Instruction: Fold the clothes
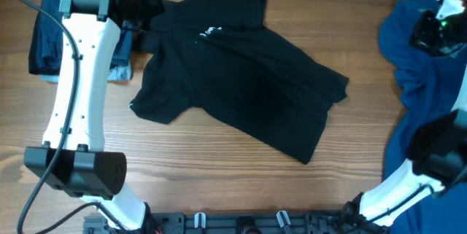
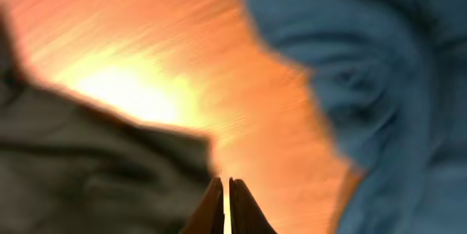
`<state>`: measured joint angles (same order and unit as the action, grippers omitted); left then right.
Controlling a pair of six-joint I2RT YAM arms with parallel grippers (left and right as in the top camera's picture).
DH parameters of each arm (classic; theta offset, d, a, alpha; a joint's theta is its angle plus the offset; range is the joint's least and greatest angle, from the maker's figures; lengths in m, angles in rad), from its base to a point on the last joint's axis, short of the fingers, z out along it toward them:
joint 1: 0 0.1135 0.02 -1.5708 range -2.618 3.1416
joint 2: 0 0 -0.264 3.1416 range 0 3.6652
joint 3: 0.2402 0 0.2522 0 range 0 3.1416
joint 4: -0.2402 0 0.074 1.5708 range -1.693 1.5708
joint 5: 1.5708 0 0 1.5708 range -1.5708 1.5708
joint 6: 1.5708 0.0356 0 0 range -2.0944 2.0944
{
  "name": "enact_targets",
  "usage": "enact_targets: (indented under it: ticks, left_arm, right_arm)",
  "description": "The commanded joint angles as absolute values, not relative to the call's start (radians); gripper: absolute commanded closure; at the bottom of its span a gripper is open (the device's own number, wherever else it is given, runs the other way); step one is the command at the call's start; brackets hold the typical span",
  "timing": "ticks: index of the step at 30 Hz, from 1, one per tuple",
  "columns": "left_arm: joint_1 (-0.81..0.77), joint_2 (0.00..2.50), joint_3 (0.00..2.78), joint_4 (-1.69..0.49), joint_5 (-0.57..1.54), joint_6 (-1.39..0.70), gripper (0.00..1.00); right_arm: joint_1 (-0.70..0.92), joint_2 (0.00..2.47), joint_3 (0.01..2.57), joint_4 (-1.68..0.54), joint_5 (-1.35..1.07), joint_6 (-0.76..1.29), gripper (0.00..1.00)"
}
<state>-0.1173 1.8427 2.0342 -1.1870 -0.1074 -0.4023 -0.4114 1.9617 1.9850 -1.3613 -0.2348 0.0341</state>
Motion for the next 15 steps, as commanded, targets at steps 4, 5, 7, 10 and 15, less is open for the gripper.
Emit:
enact_targets:
  ticks: [4, 5, 7, 10, 15]
  left_arm:
    - [-0.115, 1.846, 2.029, -1.187, -0.11, -0.398, 0.15]
    - [-0.115, 1.846, 2.029, -1.187, -0.11, -0.397, 0.12]
    - [-0.115, 1.846, 2.029, -1.187, -0.11, -0.397, 0.09]
    - [-0.115, 1.846, 2.029, -1.187, -0.11, -0.397, 0.08]
    - [-0.115, 1.846, 2.029, -1.187, -0.11, -0.397, 0.07]
  right_arm:
    - [-0.223, 1.973, 1.844, -1.417, -0.285, 0.081, 0.96]
    - [-0.201, 1.973, 1.805, -1.394, -0.285, 0.081, 0.96]
    - [-0.158, 1.973, 1.7, -1.312, -0.285, 0.102, 0.96]
    - [-0.129, 1.973, 1.567, -1.133, -0.285, 0.113, 0.96]
    - [-0.126, 1.973, 1.474, -0.928, -0.196, 0.107, 0.66]
